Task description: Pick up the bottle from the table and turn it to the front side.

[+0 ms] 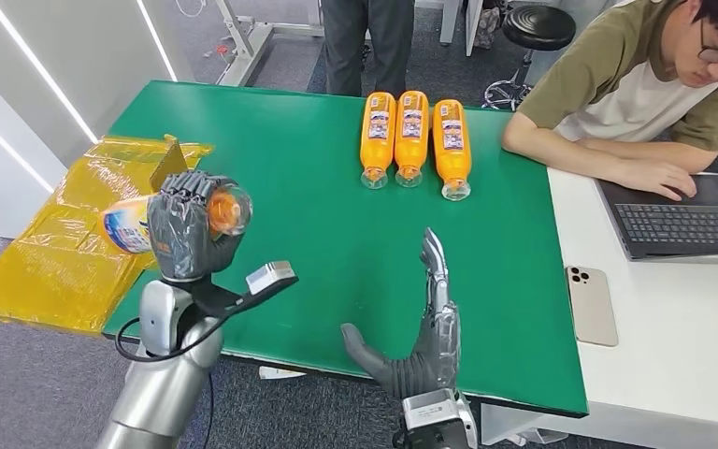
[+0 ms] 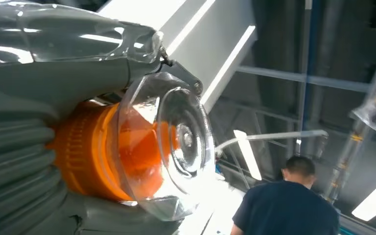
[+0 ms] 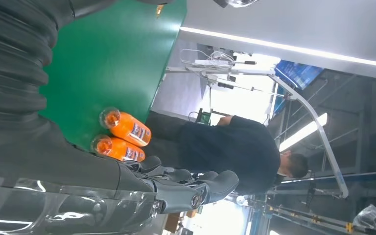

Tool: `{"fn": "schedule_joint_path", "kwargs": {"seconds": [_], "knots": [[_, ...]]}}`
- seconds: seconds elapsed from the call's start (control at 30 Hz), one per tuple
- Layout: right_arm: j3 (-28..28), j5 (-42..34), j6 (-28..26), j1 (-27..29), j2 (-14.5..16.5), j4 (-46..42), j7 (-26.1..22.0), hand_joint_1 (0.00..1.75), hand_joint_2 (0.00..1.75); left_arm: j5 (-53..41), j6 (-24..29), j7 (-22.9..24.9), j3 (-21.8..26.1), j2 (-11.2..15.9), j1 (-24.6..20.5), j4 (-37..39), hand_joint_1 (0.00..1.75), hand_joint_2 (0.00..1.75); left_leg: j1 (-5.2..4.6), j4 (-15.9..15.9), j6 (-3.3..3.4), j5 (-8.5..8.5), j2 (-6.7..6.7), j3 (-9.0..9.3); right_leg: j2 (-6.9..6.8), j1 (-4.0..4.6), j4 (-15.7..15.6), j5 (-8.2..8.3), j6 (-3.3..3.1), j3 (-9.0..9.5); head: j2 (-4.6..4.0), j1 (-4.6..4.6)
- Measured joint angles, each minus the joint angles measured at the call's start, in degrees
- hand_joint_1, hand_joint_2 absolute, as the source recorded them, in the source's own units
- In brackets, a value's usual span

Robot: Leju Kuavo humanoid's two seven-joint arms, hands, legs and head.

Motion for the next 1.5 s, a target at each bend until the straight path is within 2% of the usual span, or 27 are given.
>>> {"fn": "schedule_joint_path", "kwargs": {"seconds": [0.17, 0.33, 0.57, 0.77, 1.1, 1.5], "knots": [[-0.20, -1.14, 0.00, -0.06, 0.24, -1.79, 0.00, 0.00, 1.75, 6.27, -5.02, -0.59, -0.48, 6.90, -11.24, 14.02, 1.75, 1.75, 0.01, 0.00, -0.12, 0.13, 0.09, 0.00, 0.11, 0.01, 0.06, 0.14, -0.17, -0.07, 0.00, 0.00], [-0.25, -2.20, 0.00, -0.42, 0.52, -3.57, 0.04, 0.00, 1.75, 2.41, -9.36, 0.54, -3.13, 11.51, -19.01, 28.91, 1.75, 1.75, 0.00, 0.00, -0.13, 0.13, 0.23, 0.00, 0.28, 0.00, 0.08, 0.16, -0.18, -0.11, 0.00, 0.00], [-0.34, -3.14, 0.00, -0.72, 0.96, -4.69, 0.02, 0.00, 1.75, -4.01, -15.40, 1.17, -7.96, 15.88, -22.54, 41.68, 1.75, 1.75, 0.00, -0.02, -0.15, 0.10, 0.28, -0.10, 0.35, 0.00, 0.08, 0.15, -0.19, -0.25, 0.00, -0.01], [-0.57, -3.19, 0.00, -0.94, 1.47, -4.86, 0.02, 0.00, 1.75, -9.31, -24.97, 1.59, -12.10, 18.65, -22.77, 47.69, 1.75, 1.75, 0.01, -0.03, -0.18, 0.08, 0.29, -0.12, 0.37, 0.01, 0.08, 0.14, -0.20, -0.29, 0.00, -0.01], [-0.88, -3.79, 0.00, -1.13, 1.79, -4.80, 0.02, 0.00, 1.75, -12.18, -29.04, 0.12, -15.86, 19.79, -21.78, 51.40, 1.75, 1.75, 0.00, -0.02, -0.18, 0.08, 0.26, -0.17, 0.33, 0.00, 0.06, 0.14, -0.19, -0.29, 0.00, 0.00], [-0.81, -4.02, 0.00, -1.87, 2.30, -3.81, 0.02, 0.00, 1.75, -12.51, -25.11, -4.82, -17.78, 17.48, -21.35, 52.15, 1.75, 1.75, -0.01, -0.02, -0.18, 0.09, 0.15, -0.16, 0.20, -0.01, 0.07, 0.13, -0.18, -0.25, 0.00, 0.00]]}}
